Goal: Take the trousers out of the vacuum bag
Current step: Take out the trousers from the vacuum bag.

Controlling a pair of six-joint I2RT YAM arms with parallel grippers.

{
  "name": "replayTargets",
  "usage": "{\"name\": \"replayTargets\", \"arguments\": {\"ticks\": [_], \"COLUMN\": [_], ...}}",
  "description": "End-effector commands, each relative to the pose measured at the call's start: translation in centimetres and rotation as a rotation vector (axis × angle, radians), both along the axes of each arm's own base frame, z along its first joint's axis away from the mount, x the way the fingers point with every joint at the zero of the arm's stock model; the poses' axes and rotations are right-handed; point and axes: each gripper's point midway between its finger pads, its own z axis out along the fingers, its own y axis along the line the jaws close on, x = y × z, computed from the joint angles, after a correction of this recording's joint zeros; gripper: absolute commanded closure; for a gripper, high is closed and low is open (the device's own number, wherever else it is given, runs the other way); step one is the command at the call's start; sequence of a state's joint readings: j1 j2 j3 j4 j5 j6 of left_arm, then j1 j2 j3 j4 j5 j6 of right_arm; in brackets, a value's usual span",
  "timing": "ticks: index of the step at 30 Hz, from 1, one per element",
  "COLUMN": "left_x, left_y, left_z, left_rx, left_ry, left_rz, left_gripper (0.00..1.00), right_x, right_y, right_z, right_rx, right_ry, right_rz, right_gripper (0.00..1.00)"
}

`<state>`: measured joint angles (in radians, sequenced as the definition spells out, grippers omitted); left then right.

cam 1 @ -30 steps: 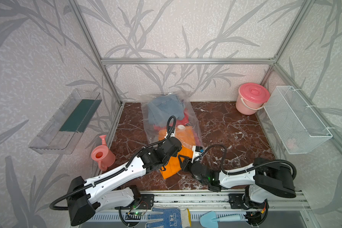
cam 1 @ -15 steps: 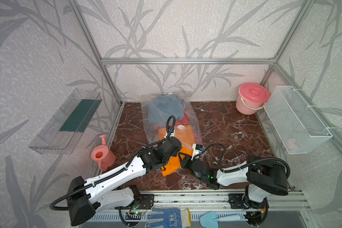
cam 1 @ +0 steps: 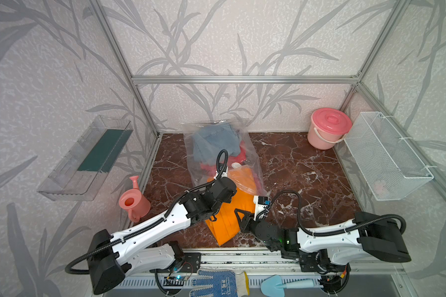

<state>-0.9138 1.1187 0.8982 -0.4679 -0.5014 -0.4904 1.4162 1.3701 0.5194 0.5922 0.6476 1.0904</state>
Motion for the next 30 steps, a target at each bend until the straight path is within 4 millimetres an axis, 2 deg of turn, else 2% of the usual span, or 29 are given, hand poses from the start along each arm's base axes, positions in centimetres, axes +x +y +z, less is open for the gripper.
{"name": "replayTargets", "arguments": {"ticks": [1,10,16,21,30], "left_x": [0.5,1.5,2.6,3.5,5.0], "left_y": [0.4,0.6,0.9,0.8,1.1], "left_z": [-0.2,-0.9,-1.0,-2.0,-3.8], "left_rx": [0.003,0.021,0.024,0.016,-0.005], "left_ry": [-0.010,0.000,-0.003,0.019,0.067], "left_rz": [0.029,0.060,0.092,0.113,0.147], "left_gripper": [1.00,1.00,1.00,1.00,1.00], "right_x": [-0.4,-3.7,-3.9,-4.2,-4.2], "right_y": [-0.5,-3.1,-4.4,-5.3,-7.1], "right_z": [4.5,8.7,12.9,17.3,23.0], "right_rx": [0.065,0.023,0.030,0.023,-0.002], "right_ry": [-0.057,-0.126,-0.197,-0.268,-0.377], "right_rz": [-0.022,0.008,0.036,0.075,0.082], "right_gripper": [0.87,0.91,0.93,0.94,0.95]}}
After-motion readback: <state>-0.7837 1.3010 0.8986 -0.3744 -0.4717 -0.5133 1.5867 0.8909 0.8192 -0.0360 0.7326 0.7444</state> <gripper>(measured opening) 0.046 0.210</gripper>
